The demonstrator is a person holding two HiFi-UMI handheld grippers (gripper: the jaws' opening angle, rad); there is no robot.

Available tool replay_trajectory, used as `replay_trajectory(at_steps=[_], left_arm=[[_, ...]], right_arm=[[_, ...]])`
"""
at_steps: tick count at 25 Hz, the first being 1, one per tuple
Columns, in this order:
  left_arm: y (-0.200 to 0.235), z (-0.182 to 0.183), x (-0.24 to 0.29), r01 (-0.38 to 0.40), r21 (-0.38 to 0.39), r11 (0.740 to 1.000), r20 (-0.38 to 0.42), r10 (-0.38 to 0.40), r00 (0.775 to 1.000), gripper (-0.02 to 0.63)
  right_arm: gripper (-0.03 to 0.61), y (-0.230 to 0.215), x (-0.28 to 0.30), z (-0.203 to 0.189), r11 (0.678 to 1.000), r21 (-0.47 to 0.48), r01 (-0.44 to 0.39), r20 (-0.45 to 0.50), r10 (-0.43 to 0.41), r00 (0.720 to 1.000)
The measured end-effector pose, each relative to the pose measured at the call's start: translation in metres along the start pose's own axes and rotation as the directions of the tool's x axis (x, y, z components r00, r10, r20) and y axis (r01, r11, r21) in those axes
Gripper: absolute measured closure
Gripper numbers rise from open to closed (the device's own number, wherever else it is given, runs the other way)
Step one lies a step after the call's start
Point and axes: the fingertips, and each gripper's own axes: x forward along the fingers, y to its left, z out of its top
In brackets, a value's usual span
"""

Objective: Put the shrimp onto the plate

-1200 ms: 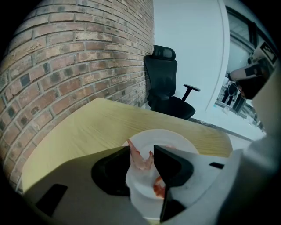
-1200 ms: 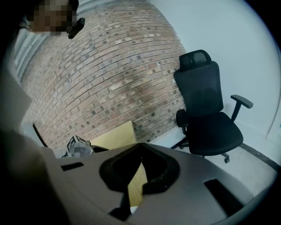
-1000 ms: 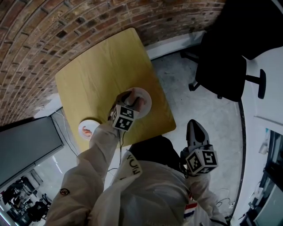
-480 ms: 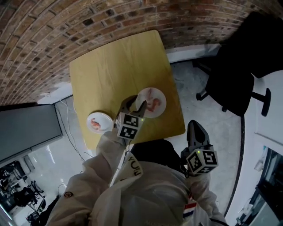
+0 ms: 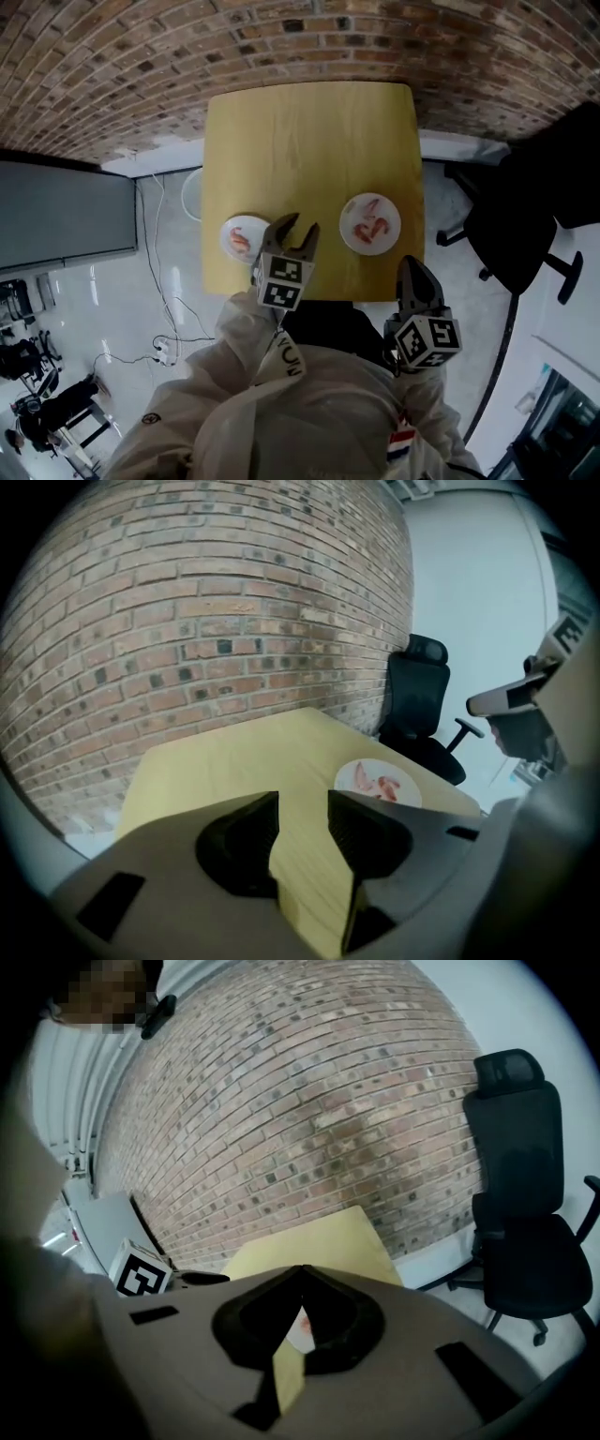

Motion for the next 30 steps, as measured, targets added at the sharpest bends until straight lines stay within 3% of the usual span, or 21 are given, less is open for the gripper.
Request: replay_trajectory(at_steps=[12, 21, 30], left_arm=[[0.095, -0.071, -0.07, -0.176, -0.14, 0.974, -0.048, 0.171, 0.984, 0.448], [0.13, -0.109, -0.085, -0.216, -0.154, 0.964, -0.083, 0.205, 0.975, 0.446], [0.138, -0.125, -0.081, -0.189, -0.155, 0.97, -0.119, 0.172, 0.978, 0.444]], right_arm=[[0.555, 0.095, 0.043, -0.022, 0.986, -0.085, -0.142, -0.076, 0.136, 0.988], [0.555, 0.135, 0.059, -0.042, 0.974, -0.109, -0.198, -0.122, 0.185, 0.975], [0.555, 0.146, 0.067, -0.047, 0.974, -0.113, -0.197, -0.139, 0.181, 0.974]])
